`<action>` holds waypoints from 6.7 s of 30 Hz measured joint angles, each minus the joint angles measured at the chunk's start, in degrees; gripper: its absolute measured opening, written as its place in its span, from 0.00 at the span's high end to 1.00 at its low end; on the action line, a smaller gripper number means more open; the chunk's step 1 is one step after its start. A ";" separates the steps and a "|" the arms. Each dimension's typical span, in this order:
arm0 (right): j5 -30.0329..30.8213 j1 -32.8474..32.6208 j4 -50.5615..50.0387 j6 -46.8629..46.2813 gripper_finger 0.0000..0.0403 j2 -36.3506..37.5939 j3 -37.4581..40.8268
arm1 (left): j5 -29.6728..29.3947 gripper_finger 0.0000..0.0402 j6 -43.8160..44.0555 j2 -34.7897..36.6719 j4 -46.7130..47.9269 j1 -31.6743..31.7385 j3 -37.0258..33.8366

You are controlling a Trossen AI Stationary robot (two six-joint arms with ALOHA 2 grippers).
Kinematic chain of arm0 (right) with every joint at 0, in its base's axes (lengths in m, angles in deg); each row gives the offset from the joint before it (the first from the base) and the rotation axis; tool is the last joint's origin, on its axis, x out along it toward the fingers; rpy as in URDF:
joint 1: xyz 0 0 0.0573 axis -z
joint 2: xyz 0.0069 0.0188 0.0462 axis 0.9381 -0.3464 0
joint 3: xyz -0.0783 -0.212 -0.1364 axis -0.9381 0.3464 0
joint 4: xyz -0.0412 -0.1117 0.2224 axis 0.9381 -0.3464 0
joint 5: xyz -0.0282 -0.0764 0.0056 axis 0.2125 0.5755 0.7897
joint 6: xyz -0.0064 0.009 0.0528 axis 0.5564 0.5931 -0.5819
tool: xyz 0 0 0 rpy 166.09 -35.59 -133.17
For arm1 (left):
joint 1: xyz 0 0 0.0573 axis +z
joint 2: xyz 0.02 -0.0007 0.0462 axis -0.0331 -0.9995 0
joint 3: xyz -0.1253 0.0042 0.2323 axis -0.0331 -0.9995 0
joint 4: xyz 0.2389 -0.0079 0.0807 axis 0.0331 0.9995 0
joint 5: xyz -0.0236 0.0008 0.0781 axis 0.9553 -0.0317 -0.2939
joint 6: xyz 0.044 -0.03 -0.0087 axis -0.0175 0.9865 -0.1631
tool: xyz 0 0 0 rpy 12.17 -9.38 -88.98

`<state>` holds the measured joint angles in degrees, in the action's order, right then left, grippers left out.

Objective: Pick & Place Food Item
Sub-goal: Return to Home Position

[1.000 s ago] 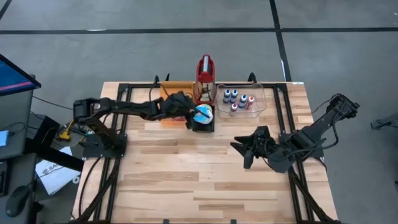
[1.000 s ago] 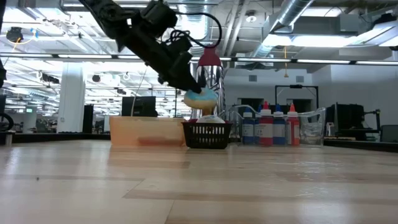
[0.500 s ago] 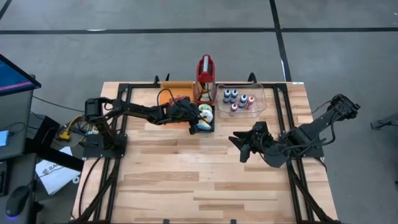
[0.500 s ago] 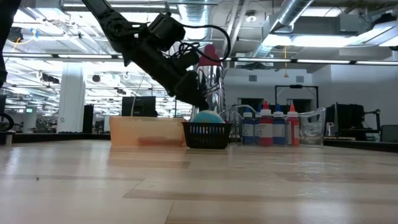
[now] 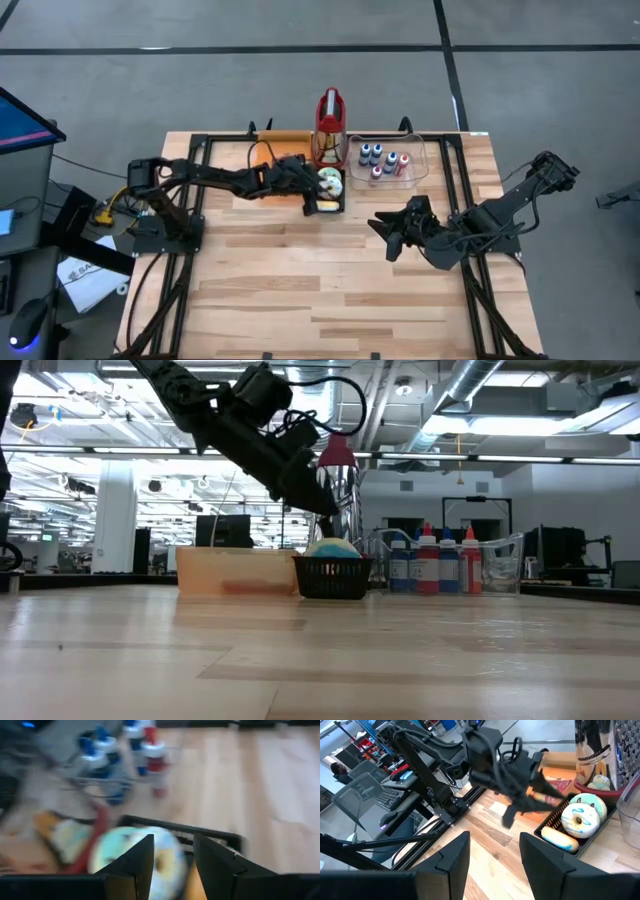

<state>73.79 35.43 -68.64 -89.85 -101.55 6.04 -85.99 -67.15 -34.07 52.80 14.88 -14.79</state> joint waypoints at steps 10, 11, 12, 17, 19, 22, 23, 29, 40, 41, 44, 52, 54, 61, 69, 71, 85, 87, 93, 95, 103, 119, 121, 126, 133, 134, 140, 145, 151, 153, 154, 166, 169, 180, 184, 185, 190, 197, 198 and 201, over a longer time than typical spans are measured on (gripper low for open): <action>0.19 -0.07 0.01 0.59 0.59 -0.02 0.00 | 4.38 0.67 7.92 -0.33 3.62 -10.49 -0.02; 0.21 -0.07 0.02 0.66 0.59 -0.02 0.00 | 4.68 0.67 10.29 -0.23 3.85 -11.86 -0.02; 0.21 -0.07 0.02 0.81 0.59 -0.02 0.00 | 5.46 0.67 12.29 0.09 4.19 -13.13 -0.02; 0.23 -0.07 0.02 2.07 0.59 -0.02 0.00 | 9.84 0.67 13.21 4.97 1.52 -17.22 -2.90; 0.23 -0.07 -0.02 2.54 0.59 -0.04 0.00 | 9.24 0.67 15.06 9.24 -0.17 -16.28 -7.81; 0.26 -0.07 -0.25 2.64 0.59 -0.04 0.00 | 8.08 0.67 19.95 17.31 -8.25 -13.71 -17.24; 0.28 -0.07 -0.24 2.66 0.59 -0.04 -0.01 | 8.09 0.67 20.91 19.88 -11.48 -13.11 -20.47; 0.69 0.11 -0.37 2.54 0.59 -0.04 -0.02 | 8.55 0.64 22.38 32.21 -19.24 -10.39 -34.31; 7.29 -0.96 0.48 -0.90 0.59 -0.15 -0.04 | 9.27 0.62 22.29 56.49 -22.59 -9.21 -50.54; 8.03 -1.05 0.48 -1.00 0.59 -0.17 -0.04 | 9.25 0.62 22.42 57.89 -22.34 -9.36 -51.36; 10.35 -1.42 0.46 -3.10 0.59 -0.16 -0.04 | 9.43 0.62 21.51 62.77 -18.88 -10.09 -51.34; 11.20 -1.68 0.48 -4.39 0.59 -0.17 -0.04 | 11.90 0.62 20.39 77.18 -1.68 -10.41 -51.34; 11.20 -1.68 0.44 -4.37 0.59 -0.17 -0.04 | 11.87 0.62 20.13 81.33 2.37 -10.39 -51.34; 10.68 -1.73 -0.10 -4.38 0.59 -0.17 -0.04 | 9.32 0.62 18.21 92.95 13.42 -10.38 -51.23; 4.76 -0.15 -3.56 -4.23 0.59 -0.07 -0.04 | 5.14 0.62 15.54 93.03 13.31 -10.33 -51.30; -0.51 2.04 -4.04 -1.82 0.59 -0.04 -0.04 | 5.12 0.62 15.54 92.06 12.16 -10.33 -51.32; -53.38 33.06 20.44 43.79 0.59 5.14 10.57 | 4.86 0.62 15.50 87.47 10.40 -10.33 -51.32; -61.27 37.18 24.20 46.98 0.59 7.79 13.39 | 4.88 0.62 15.50 86.97 10.19 -10.33 -51.32; -73.34 43.80 24.45 54.25 0.59 18.35 21.64 | 4.89 0.62 15.52 86.32 10.01 -10.33 -51.32; -73.54 43.77 24.97 55.64 0.59 23.43 25.82 | 4.90 0.62 15.52 86.22 10.07 -10.33 -51.32; -64.73 38.25 29.89 55.65 0.59 45.82 44.99 | 4.94 0.62 15.52 86.11 9.87 -10.33 -51.32; -60.17 35.93 26.29 53.79 0.59 70.22 58.26 | 4.97 0.62 15.52 86.11 9.76 -10.33 -51.32; -60.18 35.93 26.91 53.09 0.59 70.25 58.29 | 4.99 0.62 15.53 86.11 9.75 -10.33 -51.32; -60.20 35.91 29.31 51.87 0.59 70.27 62.65 | 4.99 0.62 15.52 86.11 9.61 -10.33 -51.32; -59.61 35.93 32.33 52.65 0.59 70.01 66.77 | 4.98 0.62 15.52 86.11 9.61 -10.33 -51.32; -59.70 35.91 32.35 54.31 0.59 70.13 66.77 | 4.99 0.62 15.54 86.11 9.61 -10.33 -51.32; -59.25 36.21 32.29 52.24 0.59 70.27 66.77 | 4.97 0.62 15.52 86.11 9.61 -10.35 -51.32; -58.35 36.39 32.10 52.04 0.59 69.70 66.79 | 4.97 0.62 15.52 86.11 9.61 -10.35 -51.32; -58.30 36.37 32.09 52.04 0.59 69.75 66.82 | 4.98 0.62 15.53 86.11 9.61 -10.34 -51.32; -58.30 36.37 32.09 52.04 0.59 69.75 66.82 | 4.97 0.62 15.53 86.11 9.61 -10.35 -51.32; -58.30 36.35 32.09 52.04 0.59 69.75 66.82 | 4.97 0.62 15.53 86.11 9.61 -10.35 -51.32; -58.30 36.37 32.09 52.04 0.59 69.75 66.84 | 4.97 0.62 15.53 86.11 9.61 -10.35 -51.30; -58.30 36.37 32.09 52.04 0.59 69.75 66.84 | 4.97 0.62 15.52 86.11 9.61 -10.35 -51.30; -58.30 36.37 32.09 52.04 0.59 69.75 66.86 | 4.97 0.62 15.52 86.11 9.61 -10.35 -51.30; -58.30 36.35 32.09 52.04 0.59 69.75 66.86 | 4.97 0.62 15.52 86.11 9.61 -10.35 -51.30; -58.30 36.36 32.09 52.04 0.59 69.75 66.87 | 4.97 0.62 15.52 86.11 9.61 -10.35 -51.30; -58.30 36.36 32.10 52.04 0.59 69.75 66.88 | 4.97 0.62 15.52 86.11 9.61 -10.35 -51.30; -58.30 36.36 32.11 52.04 0.59 69.75 66.88 | 4.97 0.62 15.52 86.11 9.61 -10.35 -51.30; -58.30 36.36 32.11 52.04 0.59 69.75 66.88 | 4.97 0.62 15.52 86.11 9.61 -10.35 -51.30; -58.31 36.35 32.11 52.04 0.59 69.75 66.88 | 4.97 0.62 15.52 86.11 9.61 -10.35 -51.30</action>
<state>15.48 71.78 -36.53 -37.81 -31.80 72.92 -81.02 -51.63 52.04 62.41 4.53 -66.09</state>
